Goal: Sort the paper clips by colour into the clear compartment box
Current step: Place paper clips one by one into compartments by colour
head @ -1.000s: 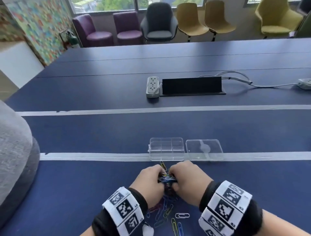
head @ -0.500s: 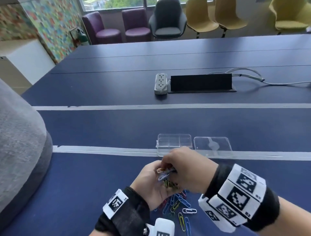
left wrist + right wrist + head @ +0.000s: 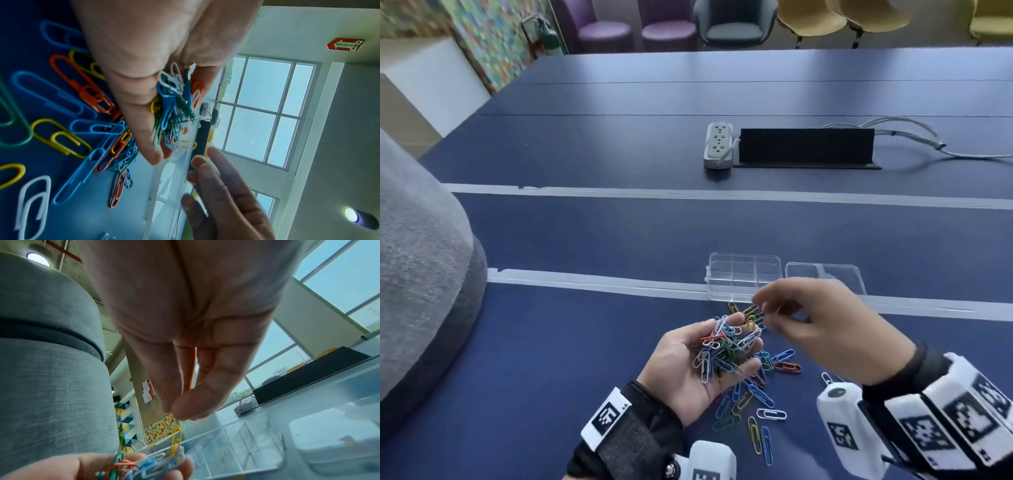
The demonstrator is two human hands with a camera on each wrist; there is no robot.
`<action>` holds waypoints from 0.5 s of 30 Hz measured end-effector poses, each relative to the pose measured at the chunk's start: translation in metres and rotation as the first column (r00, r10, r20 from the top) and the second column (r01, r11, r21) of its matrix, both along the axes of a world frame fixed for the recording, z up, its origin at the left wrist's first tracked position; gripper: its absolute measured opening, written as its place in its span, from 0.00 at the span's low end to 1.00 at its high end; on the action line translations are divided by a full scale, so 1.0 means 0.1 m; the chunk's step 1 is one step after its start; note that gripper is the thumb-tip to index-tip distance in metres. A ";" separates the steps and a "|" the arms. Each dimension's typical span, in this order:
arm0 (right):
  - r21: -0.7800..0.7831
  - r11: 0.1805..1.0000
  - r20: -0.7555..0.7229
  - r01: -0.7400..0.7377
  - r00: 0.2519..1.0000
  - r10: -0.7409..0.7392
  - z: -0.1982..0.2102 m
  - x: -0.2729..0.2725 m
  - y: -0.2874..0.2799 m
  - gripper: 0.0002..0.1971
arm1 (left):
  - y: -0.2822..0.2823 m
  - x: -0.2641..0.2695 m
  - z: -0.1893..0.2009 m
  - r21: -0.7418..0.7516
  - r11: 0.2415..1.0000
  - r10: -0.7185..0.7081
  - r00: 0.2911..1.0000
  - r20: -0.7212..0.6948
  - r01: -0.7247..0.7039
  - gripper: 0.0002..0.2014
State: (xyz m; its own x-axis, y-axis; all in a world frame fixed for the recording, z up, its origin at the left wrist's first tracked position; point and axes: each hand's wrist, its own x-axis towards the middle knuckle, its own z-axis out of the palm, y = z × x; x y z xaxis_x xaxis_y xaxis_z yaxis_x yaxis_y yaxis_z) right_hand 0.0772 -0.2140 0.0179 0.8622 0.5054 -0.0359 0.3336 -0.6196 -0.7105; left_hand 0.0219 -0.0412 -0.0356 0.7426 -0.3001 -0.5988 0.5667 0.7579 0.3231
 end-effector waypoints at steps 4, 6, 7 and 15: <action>-0.057 0.996 0.015 -0.072 0.997 0.073 -0.03 -0.08 0.04 0.13 | 0.01 0.01 -0.01 -0.004 1.000 0.023 1.000 0.007 -0.023 0.19; -0.041 0.995 0.015 -0.089 0.996 0.090 -0.05 -0.09 0.07 0.15 | -0.01 0.01 0.00 0.010 1.000 0.025 0.999 0.019 -0.026 0.19; -0.050 0.996 0.022 -0.079 0.997 0.080 -0.07 -0.08 0.08 0.15 | -0.02 0.01 0.00 0.019 1.000 0.022 0.999 0.023 -0.022 0.19; 0.043 0.998 -0.042 0.043 0.998 -0.042 -0.24 -0.01 0.07 0.02 | -0.07 0.00 0.04 0.098 0.995 -0.005 1.000 0.022 0.002 0.16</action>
